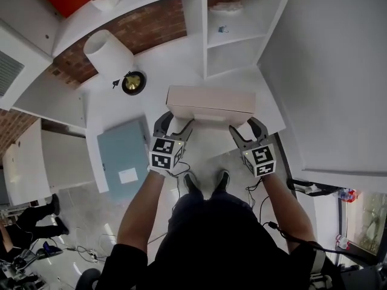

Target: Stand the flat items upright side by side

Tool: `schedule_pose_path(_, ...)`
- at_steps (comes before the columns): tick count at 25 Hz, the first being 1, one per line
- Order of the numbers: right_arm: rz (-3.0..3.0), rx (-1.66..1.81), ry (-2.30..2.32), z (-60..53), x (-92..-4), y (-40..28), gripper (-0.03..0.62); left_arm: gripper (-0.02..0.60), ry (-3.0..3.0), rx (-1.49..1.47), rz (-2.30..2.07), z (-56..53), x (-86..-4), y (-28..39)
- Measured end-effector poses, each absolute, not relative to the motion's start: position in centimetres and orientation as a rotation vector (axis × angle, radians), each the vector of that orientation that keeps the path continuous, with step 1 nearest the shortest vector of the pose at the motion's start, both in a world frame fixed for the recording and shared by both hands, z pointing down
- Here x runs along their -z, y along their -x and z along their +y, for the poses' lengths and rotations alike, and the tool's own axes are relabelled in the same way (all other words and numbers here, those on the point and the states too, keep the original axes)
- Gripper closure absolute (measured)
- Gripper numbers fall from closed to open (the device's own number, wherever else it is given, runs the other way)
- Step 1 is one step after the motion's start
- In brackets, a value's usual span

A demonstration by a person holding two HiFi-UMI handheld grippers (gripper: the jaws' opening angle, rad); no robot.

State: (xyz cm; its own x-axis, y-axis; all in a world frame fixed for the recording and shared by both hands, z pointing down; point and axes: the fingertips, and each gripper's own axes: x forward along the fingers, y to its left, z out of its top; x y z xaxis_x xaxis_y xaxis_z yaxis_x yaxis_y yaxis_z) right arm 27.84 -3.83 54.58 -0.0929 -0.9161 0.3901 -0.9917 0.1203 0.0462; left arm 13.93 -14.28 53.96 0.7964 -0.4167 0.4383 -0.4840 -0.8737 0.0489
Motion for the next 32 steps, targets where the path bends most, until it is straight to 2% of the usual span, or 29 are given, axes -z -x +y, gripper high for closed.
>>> schedule_pose_path(2,-2.135,-0.321,-1.817,-3.5,-54.6,-28.2,0.335,0.287,-2.856,-0.651,-0.690,-14.4,-54.1,-13.8)
schedule_pose_path(6,-2.242,-0.399,-1.708,-3.6,-54.8,-30.8,0.177,0.287,-2.836,-0.647,-0.716,-14.5,-54.7,-13.5)
schedule_pose_path(13,-2.334,-0.311,-1.238,-5.5,-56.0,-29.7,0.148,0.287,-2.737,-0.614,-0.843,-14.2,-54.9,-12.2)
schedule_pose_path(16,-2.353,-0.293,-1.159,-6.5,-57.2,-28.9,0.148,0.287,-2.710,-0.621,-0.901,-14.2,-54.7,-10.9)
schedule_pose_path(17,-2.364,-0.290,-1.152,-6.7,-57.2,-28.7,0.171,0.287,-2.703,-0.618,-0.919,-14.2,-54.6,-10.5)
schedule_pose_path(19,-2.383,-0.277,-1.156,-7.1,-57.0,-28.4,0.267,0.287,-2.681,-0.606,-0.956,-14.3,-54.4,-9.6)
schedule_pose_path(32,-2.161,-0.375,-1.595,-9.2,-57.2,-26.5,0.285,0.287,-2.634,-0.554,-0.935,-14.5,-54.0,-7.6)
